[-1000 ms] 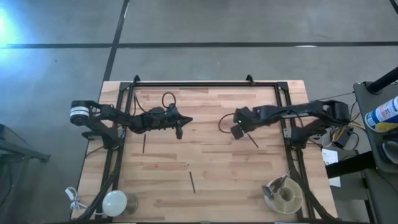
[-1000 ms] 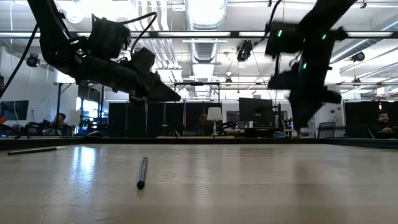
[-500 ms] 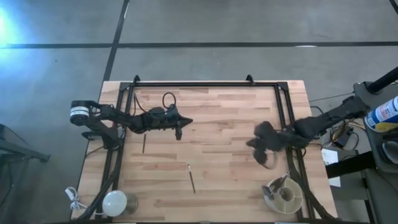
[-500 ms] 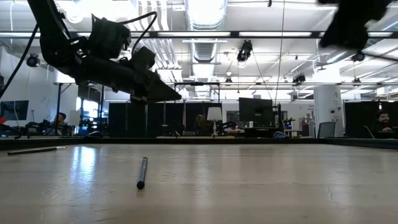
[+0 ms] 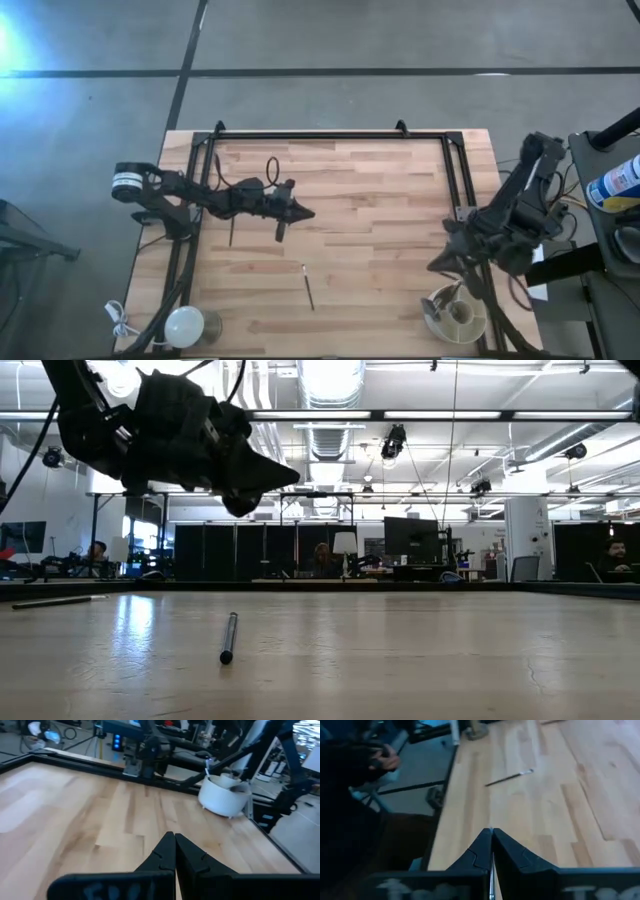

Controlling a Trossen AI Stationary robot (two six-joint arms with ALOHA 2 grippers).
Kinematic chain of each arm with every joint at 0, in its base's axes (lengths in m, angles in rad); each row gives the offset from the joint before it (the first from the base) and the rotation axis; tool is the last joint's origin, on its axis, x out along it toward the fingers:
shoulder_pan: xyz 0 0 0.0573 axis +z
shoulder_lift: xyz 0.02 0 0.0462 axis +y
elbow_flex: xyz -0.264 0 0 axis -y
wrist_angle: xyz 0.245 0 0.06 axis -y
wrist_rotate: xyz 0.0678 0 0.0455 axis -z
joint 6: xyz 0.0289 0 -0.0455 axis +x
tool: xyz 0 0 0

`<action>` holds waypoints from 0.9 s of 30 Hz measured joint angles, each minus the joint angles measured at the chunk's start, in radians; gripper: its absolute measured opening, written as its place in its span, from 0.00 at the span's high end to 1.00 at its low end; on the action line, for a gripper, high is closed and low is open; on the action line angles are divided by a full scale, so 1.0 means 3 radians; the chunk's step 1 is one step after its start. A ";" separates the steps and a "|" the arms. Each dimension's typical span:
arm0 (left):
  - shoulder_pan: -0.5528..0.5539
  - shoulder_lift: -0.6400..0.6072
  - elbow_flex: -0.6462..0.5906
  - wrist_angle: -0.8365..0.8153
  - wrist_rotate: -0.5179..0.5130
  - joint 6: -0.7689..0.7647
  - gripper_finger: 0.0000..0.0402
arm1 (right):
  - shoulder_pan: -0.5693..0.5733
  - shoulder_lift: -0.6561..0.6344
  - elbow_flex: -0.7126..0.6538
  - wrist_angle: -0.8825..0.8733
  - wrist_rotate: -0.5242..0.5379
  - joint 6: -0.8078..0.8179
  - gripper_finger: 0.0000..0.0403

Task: Put items in baskets/containers
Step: Put the black eyeshadow brush into the white organizer

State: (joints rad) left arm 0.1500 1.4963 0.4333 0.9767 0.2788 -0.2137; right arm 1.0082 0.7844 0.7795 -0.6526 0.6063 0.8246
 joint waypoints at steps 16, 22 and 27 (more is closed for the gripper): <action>-0.0176 0.0000 0.0181 -0.0179 -0.0147 0.0186 1.00 | 0.1554 0.0437 0.0000 0.0229 0.1484 0.0237 0.98; -0.0176 0.0000 0.0183 -0.0182 -0.0149 0.0183 1.00 | 0.1750 0.0813 0.0000 0.0231 0.2004 0.0840 0.98; -0.0177 0.0000 0.0184 -0.0202 -0.0178 0.0155 1.00 | 0.1745 0.1107 0.0002 0.0228 0.2093 0.1418 0.98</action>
State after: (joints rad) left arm 0.0968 1.4963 0.4885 0.9163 0.2255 -0.1672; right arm 1.5317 1.1165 0.7802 -0.5842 1.2343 1.2499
